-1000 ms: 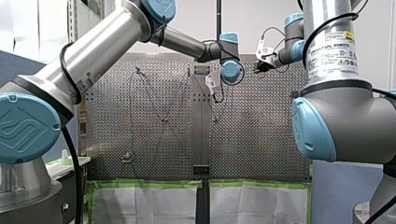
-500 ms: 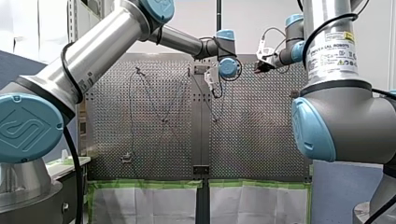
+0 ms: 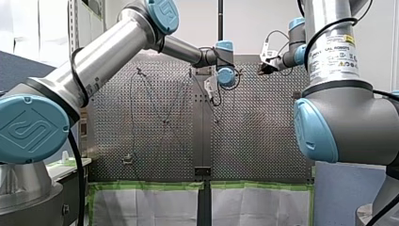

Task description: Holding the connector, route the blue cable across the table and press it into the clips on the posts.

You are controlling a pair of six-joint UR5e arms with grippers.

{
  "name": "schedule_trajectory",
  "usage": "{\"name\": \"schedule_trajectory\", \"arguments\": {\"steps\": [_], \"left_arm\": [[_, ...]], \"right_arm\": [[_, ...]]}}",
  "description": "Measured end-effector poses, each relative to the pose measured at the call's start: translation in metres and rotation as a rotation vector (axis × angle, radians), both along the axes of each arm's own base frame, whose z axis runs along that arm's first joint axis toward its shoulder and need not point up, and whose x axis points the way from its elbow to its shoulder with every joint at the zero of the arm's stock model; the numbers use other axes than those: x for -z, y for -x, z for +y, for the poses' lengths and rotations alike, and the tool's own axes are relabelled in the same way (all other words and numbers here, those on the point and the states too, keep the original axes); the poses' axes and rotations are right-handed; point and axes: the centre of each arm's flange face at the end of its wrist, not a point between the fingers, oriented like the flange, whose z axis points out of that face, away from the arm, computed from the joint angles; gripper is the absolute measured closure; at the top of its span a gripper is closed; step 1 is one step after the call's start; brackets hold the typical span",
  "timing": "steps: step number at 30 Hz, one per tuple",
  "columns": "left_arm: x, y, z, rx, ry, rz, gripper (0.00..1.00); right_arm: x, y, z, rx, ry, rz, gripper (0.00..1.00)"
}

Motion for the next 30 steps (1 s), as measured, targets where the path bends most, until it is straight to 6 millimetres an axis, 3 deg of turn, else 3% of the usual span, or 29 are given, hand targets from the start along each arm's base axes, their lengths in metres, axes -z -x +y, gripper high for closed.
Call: {"name": "schedule_trajectory", "arguments": {"steps": [3,5,6,8,9,10,11,12,14,30], "left_arm": [[0.0,0.0,0.0,0.001,0.0,0.004,1.0],[0.0,0.001,-0.001,0.004,0.001,0.007,0.87],[0.001,0.002,-0.002,0.007,0.001,0.008,0.87],[0.001,0.004,-0.004,0.012,0.003,0.01,0.55],[0.001,0.006,-0.005,0.016,0.003,0.013,0.55],[0.001,0.007,-0.006,0.019,0.003,0.016,0.43],[0.002,0.009,-0.007,0.021,0.003,0.019,0.24],[0.002,0.01,-0.008,0.024,0.002,0.024,0.24],[0.003,0.013,-0.009,0.027,0.001,0.031,0.0],[-0.004,0.035,-0.008,0.025,-0.026,0.107,0.0]], "right_arm": [[0.0,0.002,-0.002,0.004,0.003,0.0,1.0],[0.0,0.004,-0.003,0.006,0.004,0.001,1.0],[0.0,0.004,-0.004,0.007,0.005,0.001,1.0],[0.0,0.006,-0.004,0.009,0.005,0.002,1.0],[0.0,0.006,-0.004,0.009,0.006,0.002,1.0],[0.0,0.006,-0.004,0.007,0.006,0.003,1.0],[0.0,0.006,-0.004,0.006,0.006,0.003,1.0],[-0.001,0.006,-0.004,0.004,0.007,0.003,1.0],[0.0,0.006,-0.004,0.002,0.007,0.003,1.0],[0.001,0.005,-0.004,-0.001,0.003,0.004,1.0]]}}
